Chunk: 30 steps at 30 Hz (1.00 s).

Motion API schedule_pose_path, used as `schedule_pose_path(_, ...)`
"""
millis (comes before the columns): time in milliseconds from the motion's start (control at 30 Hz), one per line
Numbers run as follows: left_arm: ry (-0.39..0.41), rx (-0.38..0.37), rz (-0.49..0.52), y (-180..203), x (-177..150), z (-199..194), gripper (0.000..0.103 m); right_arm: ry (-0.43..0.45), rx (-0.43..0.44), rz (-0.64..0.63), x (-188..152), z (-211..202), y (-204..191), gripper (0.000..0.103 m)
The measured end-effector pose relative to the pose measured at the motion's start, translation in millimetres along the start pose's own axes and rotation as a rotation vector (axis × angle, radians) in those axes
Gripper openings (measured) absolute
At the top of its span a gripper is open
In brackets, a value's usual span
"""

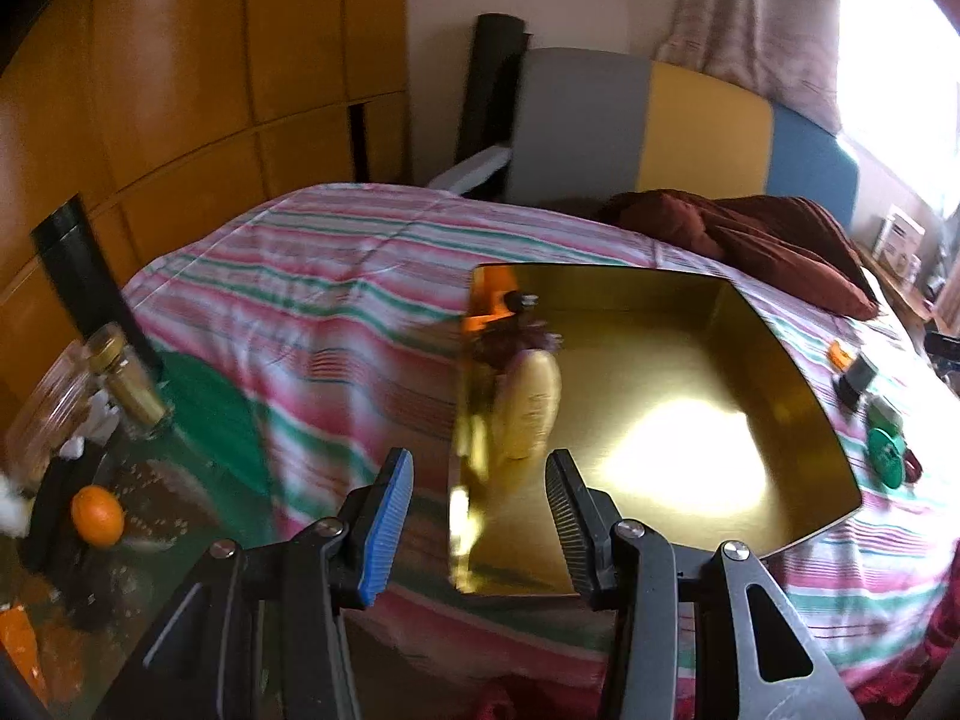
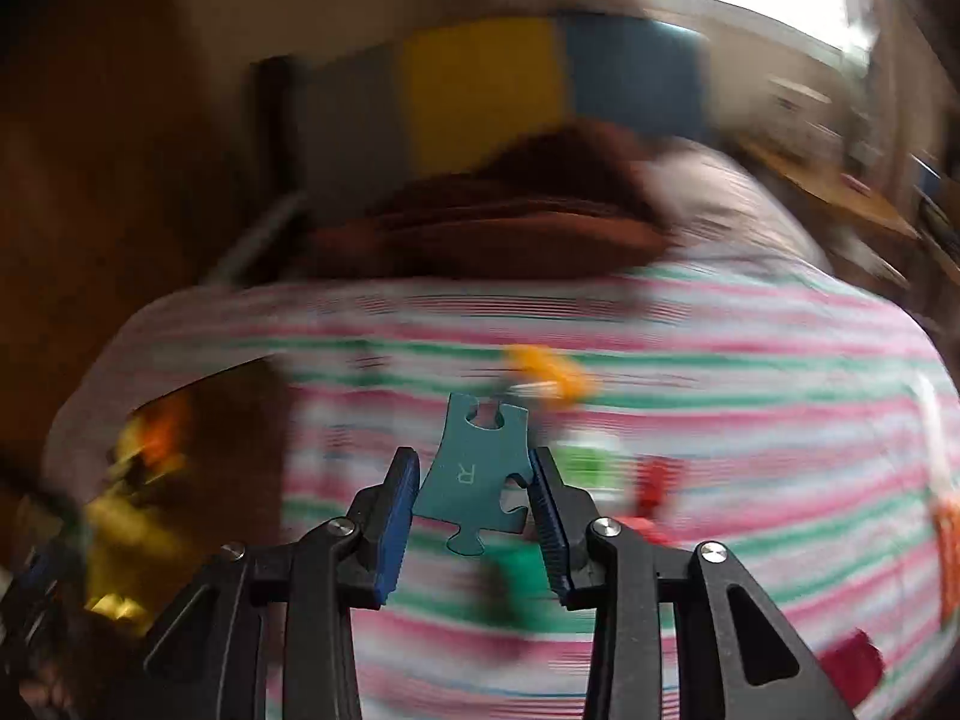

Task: Organize rigid objects
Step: 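Carry the teal puzzle piece into the gold tray and open the right gripper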

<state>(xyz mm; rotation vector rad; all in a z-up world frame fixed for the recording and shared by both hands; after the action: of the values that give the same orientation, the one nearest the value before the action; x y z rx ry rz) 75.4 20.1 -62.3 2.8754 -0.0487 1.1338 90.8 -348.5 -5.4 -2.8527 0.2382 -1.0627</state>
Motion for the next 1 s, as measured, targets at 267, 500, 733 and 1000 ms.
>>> schedule_pose_path(267,-0.019,0.054,-0.069,-39,-11,2,0.047,-0.181,0.288,-0.201,-35,61,-174,0.037)
schedule_pose_path(500,-0.03,0.057,-0.098,-53,-17,6,0.047,-0.337,0.329,-0.301,-88,115,-255,0.037)
schedule_pose_path(733,-0.046,0.047,-0.114,-56,-23,12,0.047,-0.446,0.387,-0.266,-103,149,-289,0.038)
schedule_pose_path(1000,-0.039,0.048,-0.117,-59,-23,11,0.047,-0.441,0.458,-0.203,-102,140,-290,0.042)
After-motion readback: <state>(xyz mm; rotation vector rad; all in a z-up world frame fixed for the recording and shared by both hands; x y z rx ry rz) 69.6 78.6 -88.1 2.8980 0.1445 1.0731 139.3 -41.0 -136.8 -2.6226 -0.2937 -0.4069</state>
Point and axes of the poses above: each gripper's, at about its wrist camera, not at the fingertips, and z roughly the way its jaws point, y to its right, x to its top, the point moved 6 cm from there along z, roughly the way its jaws point, and after that the axes turned 3 degrees about -y, right-handed, at the moved point
